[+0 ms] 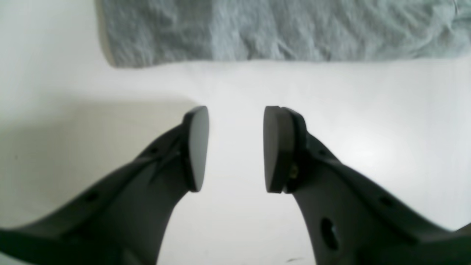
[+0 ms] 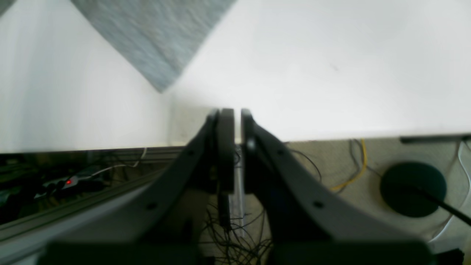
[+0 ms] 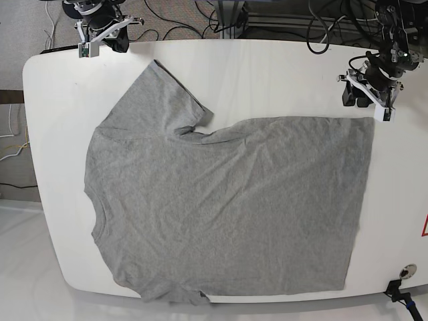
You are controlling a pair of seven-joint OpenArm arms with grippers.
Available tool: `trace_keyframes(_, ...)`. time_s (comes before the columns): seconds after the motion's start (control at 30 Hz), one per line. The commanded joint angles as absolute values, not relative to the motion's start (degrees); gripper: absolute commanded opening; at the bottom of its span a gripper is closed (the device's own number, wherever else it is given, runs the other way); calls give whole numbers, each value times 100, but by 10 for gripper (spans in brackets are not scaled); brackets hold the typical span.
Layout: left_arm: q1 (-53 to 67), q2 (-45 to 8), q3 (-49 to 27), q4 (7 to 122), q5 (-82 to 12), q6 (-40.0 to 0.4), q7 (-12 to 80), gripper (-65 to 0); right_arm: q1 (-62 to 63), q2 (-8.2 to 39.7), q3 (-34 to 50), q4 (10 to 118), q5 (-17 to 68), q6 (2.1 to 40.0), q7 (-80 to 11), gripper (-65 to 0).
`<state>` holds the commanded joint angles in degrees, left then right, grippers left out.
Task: Fold the T-shirt properly
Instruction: 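Lower both grippers to the grey T-shirt's edge at shoulder and hem corner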
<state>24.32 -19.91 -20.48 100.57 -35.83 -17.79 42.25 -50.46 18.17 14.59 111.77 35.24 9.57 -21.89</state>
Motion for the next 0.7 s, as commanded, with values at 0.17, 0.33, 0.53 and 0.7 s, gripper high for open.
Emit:
trace_keyframes(0.17,2363,-2011,-2085,10026,-3572,-1703,4211,-420,-4937,1804,1448,11160,3461,861,-2110,-519)
trace_keyframes(0.33,2299,-2029,-2105,10009,-3576,-1704,4227,-421,-4706,1809,1443,11157,3390,864,-2119,-457)
trace_keyframes(0.53,2190,-2030,-2132,10005,-3593,-1695,4192,-416,-4420,1687,1428,11108,3140,855,-2099,-432)
trace_keyframes(0.7,2180,-2008,-2131,10007,-3688,-1652,4127,-416,-4292,1593,1420,11043,3065,853,-2081,-443)
